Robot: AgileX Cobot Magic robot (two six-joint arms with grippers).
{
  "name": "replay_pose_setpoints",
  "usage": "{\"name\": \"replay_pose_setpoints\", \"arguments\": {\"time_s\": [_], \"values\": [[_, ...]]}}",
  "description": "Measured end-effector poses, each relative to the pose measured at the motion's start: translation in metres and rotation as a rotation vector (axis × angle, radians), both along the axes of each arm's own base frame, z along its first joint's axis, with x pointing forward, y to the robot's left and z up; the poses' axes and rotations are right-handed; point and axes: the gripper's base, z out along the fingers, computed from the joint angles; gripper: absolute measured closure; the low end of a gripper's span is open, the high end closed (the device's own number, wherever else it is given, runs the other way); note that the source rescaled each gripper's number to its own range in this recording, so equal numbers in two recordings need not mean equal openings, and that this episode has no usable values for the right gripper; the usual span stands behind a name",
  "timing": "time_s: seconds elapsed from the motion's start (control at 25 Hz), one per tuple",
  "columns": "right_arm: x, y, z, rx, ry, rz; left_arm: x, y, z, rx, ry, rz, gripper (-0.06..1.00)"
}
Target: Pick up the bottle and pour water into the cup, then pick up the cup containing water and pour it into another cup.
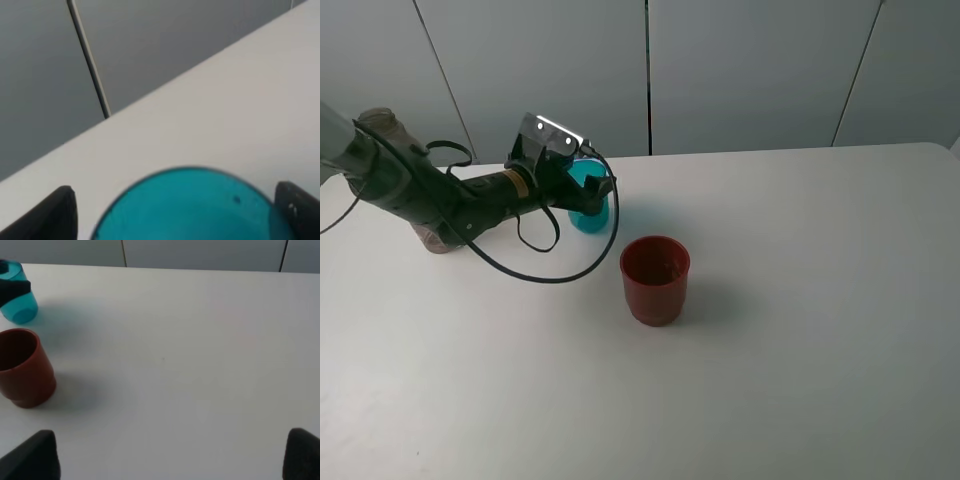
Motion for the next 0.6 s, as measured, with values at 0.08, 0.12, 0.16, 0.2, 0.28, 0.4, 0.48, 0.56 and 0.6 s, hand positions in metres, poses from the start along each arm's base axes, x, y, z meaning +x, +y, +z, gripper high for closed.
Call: {"name": "replay_pose_setpoints", "arguments": {"time_s": [0.08, 0.12, 0.16, 0.2, 0.28, 0.4, 0.48, 0.56, 0.6], "values": [[0.0, 0.0, 0.0, 0.0, 0.0, 0.0, 0.0, 0.002, 0.021, 0.013, -0.007, 0.013, -0.03], [0.0, 0.0, 0.0, 0.0, 0.0, 0.0, 0.0, 0.003, 0.033, 0.015, -0.013, 0.024, -0.03], [0.0, 0.0, 0.0, 0.0, 0.0, 0.0, -0.001, 0.005, 0.043, 0.021, -0.009, 0.039, -0.03], [0.0, 0.0, 0.0, 0.0, 0.0, 0.0, -0.002, 0.007, 0.056, 0.021, -0.007, 0.059, -0.03], [0.0, 0.0, 0.0, 0.0, 0.0, 0.0, -0.006, 0.013, 0.083, 0.001, 0.009, 0.122, -0.03], [0.0, 0.0, 0.0, 0.0, 0.0, 0.0, -0.019, 0.024, 0.129, -0.034, 0.035, 0.199, -0.03], [0.0, 0.0, 0.0, 0.0, 0.0, 0.0, -0.032, 0.031, 0.155, -0.017, 0.053, 0.219, -0.04], [0.0, 0.0, 0.0, 0.0, 0.0, 0.0, -0.047, 0.038, 0.18, -0.018, 0.068, 0.237, -0.05], [0.0, 0.0, 0.0, 0.0, 0.0, 0.0, -0.056, 0.042, 0.194, -0.015, 0.071, 0.244, -0.05]]}}
